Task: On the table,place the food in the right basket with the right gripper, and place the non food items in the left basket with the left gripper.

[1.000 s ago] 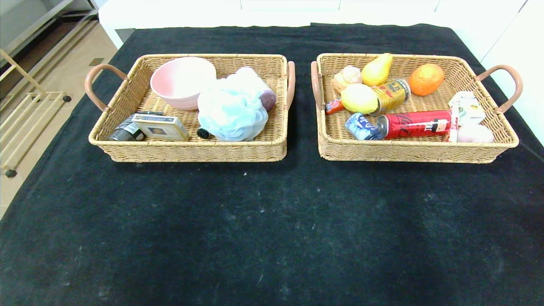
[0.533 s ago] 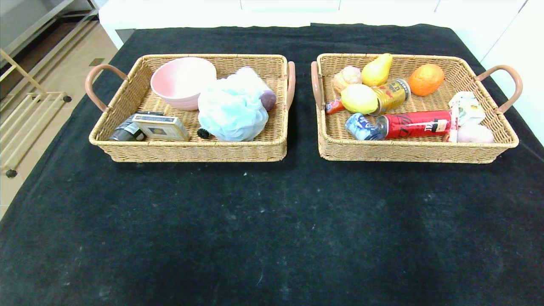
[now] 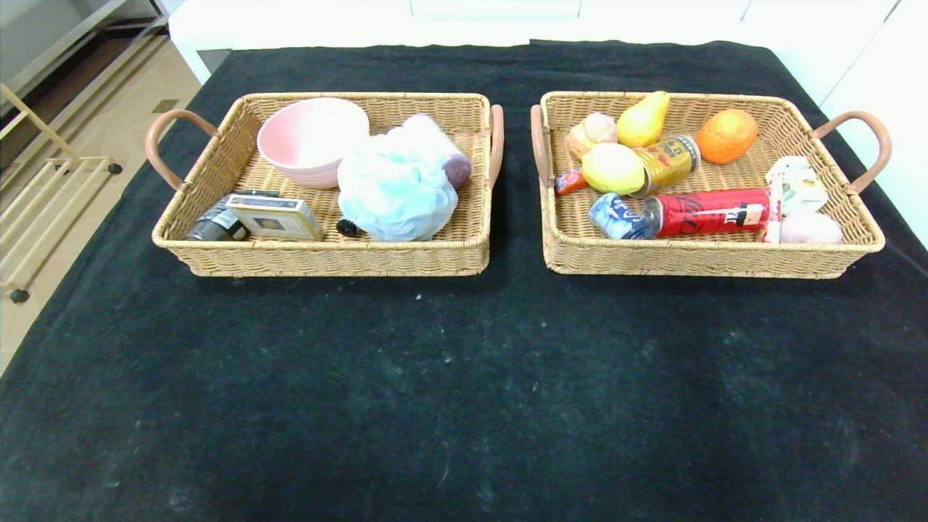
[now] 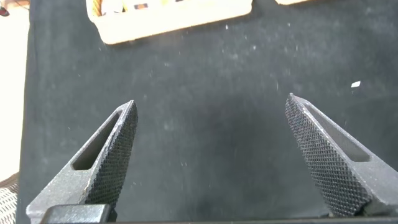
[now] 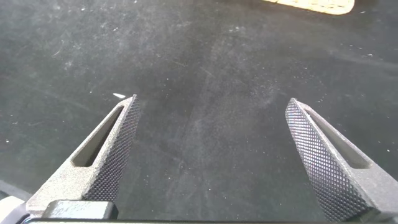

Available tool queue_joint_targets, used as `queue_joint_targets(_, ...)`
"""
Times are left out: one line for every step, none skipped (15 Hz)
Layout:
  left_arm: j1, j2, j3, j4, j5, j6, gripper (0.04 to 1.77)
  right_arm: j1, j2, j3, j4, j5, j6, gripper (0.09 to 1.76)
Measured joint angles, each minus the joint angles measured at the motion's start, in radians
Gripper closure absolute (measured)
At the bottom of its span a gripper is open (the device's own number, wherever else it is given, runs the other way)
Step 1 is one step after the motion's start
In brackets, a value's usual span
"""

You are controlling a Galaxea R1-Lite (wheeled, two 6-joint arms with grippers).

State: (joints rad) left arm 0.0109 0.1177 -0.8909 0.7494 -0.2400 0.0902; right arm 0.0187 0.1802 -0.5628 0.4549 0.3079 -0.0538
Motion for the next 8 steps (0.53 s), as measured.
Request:
queue_joint_targets(-0.003,-0.025,0.029,-0.005,0.003,-0.001,0.09,-0.003,-0.021,0.006,-0.002,-0.004,0.001,0.14)
queue_joint_targets(-0.005,-0.047,0.055,-0.014,0.005,-0.001,0.09,-0.006,-0.039,0.009,-0.006,-0.013,0.005,0.14)
queue_joint_targets(-0.006,-0.067,0.086,-0.045,0.008,-0.002,0.09,-0.006,-0.060,0.011,-0.009,-0.022,0.015,0.14)
queue_joint_targets(-0.006,-0.083,0.120,-0.084,0.019,-0.003,0.09,-0.008,-0.082,0.011,-0.010,-0.032,0.021,0.14)
queue_joint_targets(-0.007,-0.097,0.161,-0.145,0.046,-0.005,0.09,-0.009,-0.103,0.011,-0.010,-0.040,0.024,0.14)
queue_joint_targets(-0.007,-0.105,0.197,-0.197,0.070,-0.006,0.09,-0.010,-0.124,0.011,-0.010,-0.044,0.025,0.14)
queue_joint_targets(-0.007,-0.111,0.235,-0.243,0.083,-0.006,0.09,-0.010,-0.144,0.013,-0.010,-0.053,0.027,0.14)
queue_joint_targets(-0.007,-0.115,0.266,-0.281,0.089,-0.005,0.09,-0.010,-0.156,0.013,-0.010,-0.078,0.034,0.14)
